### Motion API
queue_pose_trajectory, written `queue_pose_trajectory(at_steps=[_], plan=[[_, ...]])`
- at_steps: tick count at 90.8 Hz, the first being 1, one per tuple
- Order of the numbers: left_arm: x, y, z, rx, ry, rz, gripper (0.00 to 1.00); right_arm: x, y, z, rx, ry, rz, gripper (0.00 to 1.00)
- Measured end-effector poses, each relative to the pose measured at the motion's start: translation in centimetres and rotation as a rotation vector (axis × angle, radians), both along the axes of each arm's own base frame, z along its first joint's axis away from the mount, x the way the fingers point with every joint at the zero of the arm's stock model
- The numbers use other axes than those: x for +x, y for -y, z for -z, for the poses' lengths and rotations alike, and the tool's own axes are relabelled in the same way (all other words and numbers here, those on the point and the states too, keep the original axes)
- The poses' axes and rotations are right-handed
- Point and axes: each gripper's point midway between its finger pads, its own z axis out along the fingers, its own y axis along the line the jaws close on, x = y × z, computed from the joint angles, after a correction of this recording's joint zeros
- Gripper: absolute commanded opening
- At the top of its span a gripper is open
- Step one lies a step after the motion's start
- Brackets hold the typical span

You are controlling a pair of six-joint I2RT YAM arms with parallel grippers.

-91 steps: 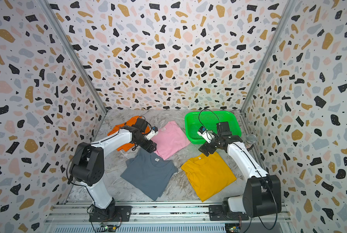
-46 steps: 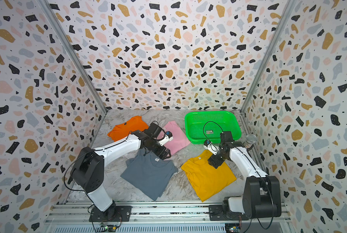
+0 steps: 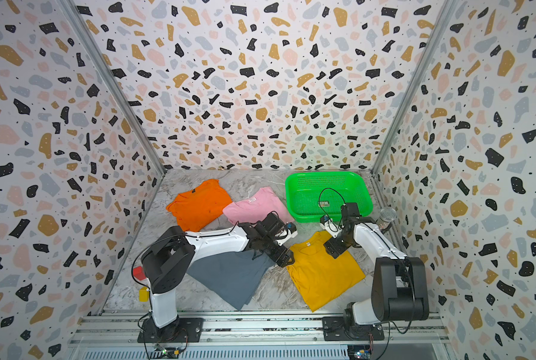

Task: Put the folded t-shirts into the basket
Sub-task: Pick up the T-shirt from the center of the board.

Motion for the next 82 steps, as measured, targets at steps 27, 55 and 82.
queue_pose_trajectory(at_steps=[27,55,82], plan=[[-2.0,1.1,1.9,0.035,0.012,0.026,0.74,0.3,1.0,-0.6,-0.003,0.026,0.034,0.88],[-2.1,0.4,2.8,0.059,0.079,0.116,0.29,0.6,1.5,-1.6,0.007,0.074,0.047,0.88],[-1.1,-3.2,1.9,0.187,0.102,0.424,0.25,-1.2,-0.7,-2.8,0.105,0.139,-0.078,0.89]])
